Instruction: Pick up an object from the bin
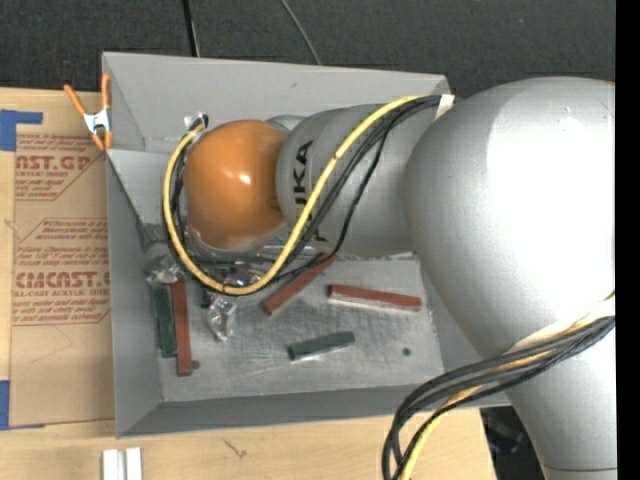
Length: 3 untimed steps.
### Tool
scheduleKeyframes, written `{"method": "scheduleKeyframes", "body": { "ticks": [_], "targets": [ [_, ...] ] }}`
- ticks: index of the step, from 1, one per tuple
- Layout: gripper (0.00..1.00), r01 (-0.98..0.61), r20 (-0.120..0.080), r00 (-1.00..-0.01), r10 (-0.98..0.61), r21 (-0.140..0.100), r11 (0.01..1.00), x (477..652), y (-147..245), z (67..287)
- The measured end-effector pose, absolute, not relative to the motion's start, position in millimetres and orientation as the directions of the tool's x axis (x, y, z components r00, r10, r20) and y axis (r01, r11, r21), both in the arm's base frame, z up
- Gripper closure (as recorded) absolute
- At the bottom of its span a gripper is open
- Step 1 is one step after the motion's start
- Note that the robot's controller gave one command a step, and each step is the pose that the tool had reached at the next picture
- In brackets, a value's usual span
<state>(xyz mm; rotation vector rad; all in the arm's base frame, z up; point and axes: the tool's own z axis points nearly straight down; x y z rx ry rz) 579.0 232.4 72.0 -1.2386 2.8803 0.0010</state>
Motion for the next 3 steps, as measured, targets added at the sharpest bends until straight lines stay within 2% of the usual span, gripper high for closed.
{"method": "scheduleKeyframes", "body": {
  "ticks": [1, 3],
  "targets": [
    [1.00, -0.706, 0.000, -0.709, -0.706, 0.000, 0.709, 583.5, 236.0, 72.0],
    [1.00, -0.721, 0.005, -0.693, -0.721, 0.003, 0.693, 579.4, 230.2, 79.9]
  ]
}}
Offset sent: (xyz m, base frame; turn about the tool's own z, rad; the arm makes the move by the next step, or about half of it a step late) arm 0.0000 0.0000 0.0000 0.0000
